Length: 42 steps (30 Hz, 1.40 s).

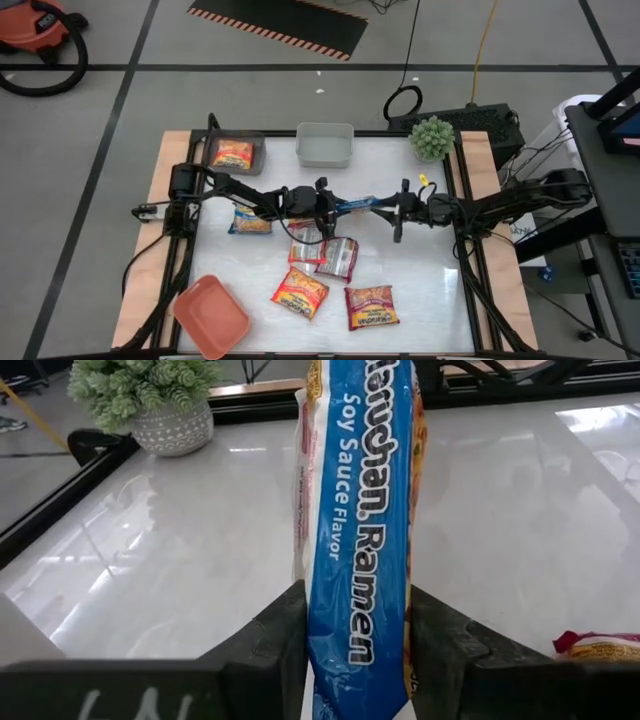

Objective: Sort Maruchan noodles
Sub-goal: Put the right blue noodle pack into the gray bin

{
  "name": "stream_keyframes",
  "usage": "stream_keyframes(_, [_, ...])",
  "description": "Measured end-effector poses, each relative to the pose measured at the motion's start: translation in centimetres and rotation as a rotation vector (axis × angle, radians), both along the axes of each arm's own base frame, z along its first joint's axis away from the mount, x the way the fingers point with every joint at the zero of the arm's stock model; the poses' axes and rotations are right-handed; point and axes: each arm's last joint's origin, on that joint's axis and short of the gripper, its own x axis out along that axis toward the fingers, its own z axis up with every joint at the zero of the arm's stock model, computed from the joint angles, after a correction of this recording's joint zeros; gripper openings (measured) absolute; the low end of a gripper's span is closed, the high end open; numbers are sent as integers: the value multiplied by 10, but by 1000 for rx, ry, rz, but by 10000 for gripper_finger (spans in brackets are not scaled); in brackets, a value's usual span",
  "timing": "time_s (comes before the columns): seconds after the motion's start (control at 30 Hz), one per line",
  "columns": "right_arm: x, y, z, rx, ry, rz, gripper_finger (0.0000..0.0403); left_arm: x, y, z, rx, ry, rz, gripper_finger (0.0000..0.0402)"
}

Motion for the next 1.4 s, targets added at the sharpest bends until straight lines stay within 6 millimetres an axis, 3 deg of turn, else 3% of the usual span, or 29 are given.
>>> stream_keyframes(0.23, [-7,0,0,1,57,-2,145,0,0,0,-18,-1,7,130])
stream_keyframes(0.57, [-4,0,18,35,330,-68,171,0,-1,1,-27,-9,-21,129])
stream_keyframes(1.13, [0,3,18,52,368,-52,237,0,-1,1,-35,-12,-59,129])
stream_keyframes(1.4, [17,4,6,27,365,-23,239,1,-1,2,-41,-24,-78,129])
